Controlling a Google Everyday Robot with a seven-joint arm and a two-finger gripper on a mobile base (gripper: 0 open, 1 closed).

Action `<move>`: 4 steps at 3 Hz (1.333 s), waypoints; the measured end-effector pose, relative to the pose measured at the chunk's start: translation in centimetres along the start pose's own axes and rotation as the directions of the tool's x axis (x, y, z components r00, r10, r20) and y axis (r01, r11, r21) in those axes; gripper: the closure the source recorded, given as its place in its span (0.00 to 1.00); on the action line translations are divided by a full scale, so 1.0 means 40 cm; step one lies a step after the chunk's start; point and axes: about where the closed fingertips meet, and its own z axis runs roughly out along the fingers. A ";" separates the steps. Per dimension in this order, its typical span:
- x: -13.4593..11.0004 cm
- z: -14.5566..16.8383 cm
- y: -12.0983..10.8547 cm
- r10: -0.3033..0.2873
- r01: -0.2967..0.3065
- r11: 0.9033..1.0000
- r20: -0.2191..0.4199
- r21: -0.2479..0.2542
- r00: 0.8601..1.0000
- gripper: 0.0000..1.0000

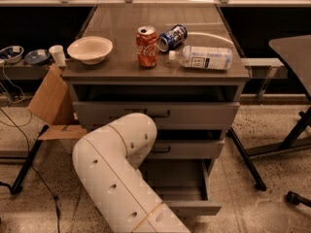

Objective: Open bottom drawer

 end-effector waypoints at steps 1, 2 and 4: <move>0.036 0.011 0.058 0.007 -0.008 0.999 -0.030 -0.041 1.000 0.00; 0.039 0.008 0.068 0.007 -0.009 0.999 -0.034 -0.045 0.999 0.00; 0.085 0.005 0.159 0.009 -0.017 0.996 -0.088 -0.087 0.996 0.00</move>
Offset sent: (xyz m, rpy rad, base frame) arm -0.1197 -0.0420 0.0223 -0.1070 0.1707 -0.0156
